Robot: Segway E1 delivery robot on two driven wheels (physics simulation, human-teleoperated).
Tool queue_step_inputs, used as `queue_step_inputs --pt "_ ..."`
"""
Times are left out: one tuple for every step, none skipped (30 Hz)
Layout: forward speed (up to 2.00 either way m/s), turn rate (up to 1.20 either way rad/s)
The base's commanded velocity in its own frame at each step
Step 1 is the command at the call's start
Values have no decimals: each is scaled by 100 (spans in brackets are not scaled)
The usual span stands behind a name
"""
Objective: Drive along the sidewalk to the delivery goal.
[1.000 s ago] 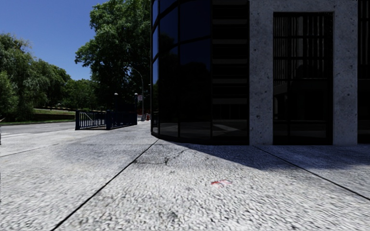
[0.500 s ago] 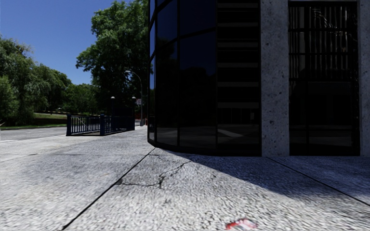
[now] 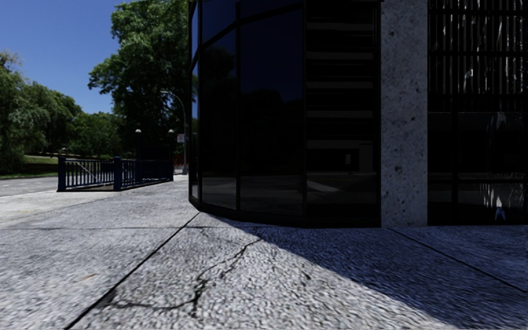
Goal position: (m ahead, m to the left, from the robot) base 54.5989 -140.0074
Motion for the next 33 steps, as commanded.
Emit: queue_step_inputs --pt "152 -92" --pt "152 -95" --pt "152 -101" --pt "152 -110" --pt "152 -115" --pt "152 -117" --pt "152 -117" --pt "152 -117" --pt "152 -117" --pt "152 -117" --pt "152 -117" --pt "152 -117" --pt "152 -117" --pt "152 -117" --pt "152 -117" --pt "152 -118" --pt "152 -118" --pt "152 -118" --pt "152 -118" --pt "152 -118" --pt "152 -118" --pt "152 -118" --pt "152 -118" --pt "152 -118" --pt "152 -118" --pt "152 -118" --pt "152 -118" --pt "152 -118" --pt "152 -118" --pt "152 -118" --pt "152 -118" --pt "152 -118" --pt "152 -118"
